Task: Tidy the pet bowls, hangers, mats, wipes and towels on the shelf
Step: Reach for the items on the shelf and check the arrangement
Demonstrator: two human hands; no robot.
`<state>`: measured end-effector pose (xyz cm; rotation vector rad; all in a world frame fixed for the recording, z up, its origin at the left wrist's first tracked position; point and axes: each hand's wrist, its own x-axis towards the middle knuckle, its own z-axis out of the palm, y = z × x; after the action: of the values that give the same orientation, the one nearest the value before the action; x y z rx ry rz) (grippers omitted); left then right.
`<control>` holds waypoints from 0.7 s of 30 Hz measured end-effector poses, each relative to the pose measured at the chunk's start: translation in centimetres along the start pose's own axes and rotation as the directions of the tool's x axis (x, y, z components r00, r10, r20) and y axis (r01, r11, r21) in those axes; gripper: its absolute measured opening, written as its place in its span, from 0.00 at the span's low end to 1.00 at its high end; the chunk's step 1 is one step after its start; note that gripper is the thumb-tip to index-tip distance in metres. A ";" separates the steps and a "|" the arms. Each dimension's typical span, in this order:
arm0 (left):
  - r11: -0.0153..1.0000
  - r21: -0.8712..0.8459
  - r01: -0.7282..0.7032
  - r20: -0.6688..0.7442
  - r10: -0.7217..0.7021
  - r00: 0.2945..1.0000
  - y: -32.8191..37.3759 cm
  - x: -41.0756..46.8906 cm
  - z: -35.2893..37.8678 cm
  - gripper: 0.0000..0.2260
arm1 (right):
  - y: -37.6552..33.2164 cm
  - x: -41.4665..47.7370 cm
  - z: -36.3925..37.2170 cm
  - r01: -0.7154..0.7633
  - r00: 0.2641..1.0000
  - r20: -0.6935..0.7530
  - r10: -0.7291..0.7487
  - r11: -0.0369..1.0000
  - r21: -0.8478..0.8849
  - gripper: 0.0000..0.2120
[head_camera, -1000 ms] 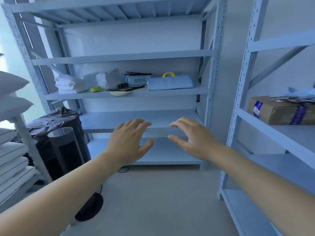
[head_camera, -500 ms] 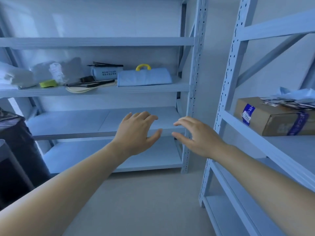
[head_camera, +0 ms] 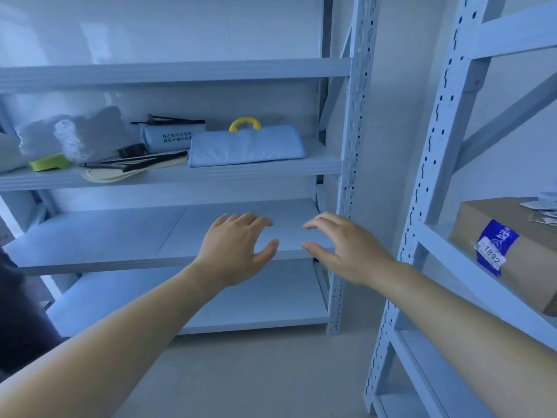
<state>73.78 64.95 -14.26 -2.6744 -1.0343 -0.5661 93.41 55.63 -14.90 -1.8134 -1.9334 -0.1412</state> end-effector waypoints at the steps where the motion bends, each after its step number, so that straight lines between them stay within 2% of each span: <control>1: 1.000 -0.004 0.014 -0.004 -0.014 1.000 -0.5 1.3 0.8 0.33 | 0.9 1.5 0.5 0.011 1.000 0.005 -0.011 1.000 0.003 0.20; 9: 0.987 0.007 0.158 -0.032 -0.158 0.987 -6.2 11.9 5.8 0.29 | 7.3 15.8 4.3 0.109 0.993 0.045 -0.111 0.992 0.058 0.19; 12: 0.971 0.049 0.233 -0.036 -0.232 0.972 -9.7 15.4 7.0 0.22 | 8.4 21.6 6.0 0.178 0.983 0.034 -0.183 0.977 0.114 0.17; 15: 0.949 0.075 0.305 -0.045 -0.303 0.952 -13.0 17.4 8.3 0.19 | 8.3 26.6 8.9 0.261 0.963 0.010 -0.268 0.944 0.201 0.16; 21: 0.898 0.123 0.422 -0.019 -0.423 0.906 -20.0 17.9 10.5 0.18 | 6.2 34.6 14.9 0.360 0.912 0.098 -0.399 0.892 0.273 0.17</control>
<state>75.15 93.74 -14.79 -2.3495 -1.6149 -0.5425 95.17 93.74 -15.37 -1.2999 -2.2833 0.1138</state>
